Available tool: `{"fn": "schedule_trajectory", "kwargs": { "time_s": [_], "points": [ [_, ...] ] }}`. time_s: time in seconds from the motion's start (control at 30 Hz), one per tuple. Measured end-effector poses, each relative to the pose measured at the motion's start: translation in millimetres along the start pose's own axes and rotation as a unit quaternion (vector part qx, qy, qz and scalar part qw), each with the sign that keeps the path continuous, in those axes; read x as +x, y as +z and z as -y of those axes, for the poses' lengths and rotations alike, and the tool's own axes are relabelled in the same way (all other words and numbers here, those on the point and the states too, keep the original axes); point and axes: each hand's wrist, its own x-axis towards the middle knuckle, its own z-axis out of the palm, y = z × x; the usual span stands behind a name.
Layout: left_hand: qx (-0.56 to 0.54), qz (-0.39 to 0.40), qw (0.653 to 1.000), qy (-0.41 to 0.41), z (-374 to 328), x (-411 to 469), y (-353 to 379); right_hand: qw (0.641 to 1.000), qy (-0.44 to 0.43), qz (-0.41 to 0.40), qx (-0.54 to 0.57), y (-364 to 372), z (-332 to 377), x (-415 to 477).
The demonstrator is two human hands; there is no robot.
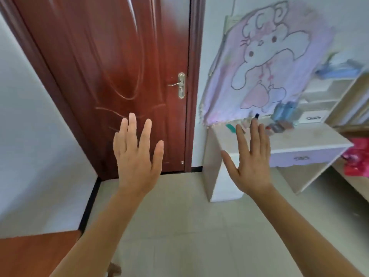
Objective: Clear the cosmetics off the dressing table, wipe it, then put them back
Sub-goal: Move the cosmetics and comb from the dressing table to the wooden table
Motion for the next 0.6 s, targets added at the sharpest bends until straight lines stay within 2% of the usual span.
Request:
{"fn": "schedule_trajectory", "kwargs": {
  "time_s": [0.17,0.3,0.6],
  "points": [
    [-0.033,0.061,0.992,0.103,-132.0,31.3,95.0,0.993,0.095,0.026,-0.059,-55.1,-155.3,-18.2],
    [-0.057,0.115,0.983,0.129,-204.6,45.1,153.7,0.981,0.175,0.042,-0.072,-74.1,-237.7,-26.1],
    [-0.09,0.186,0.963,0.173,-286.1,85.0,307.4,0.971,0.208,0.089,-0.082,-12.5,-378.4,-5.0]
  ]
}}
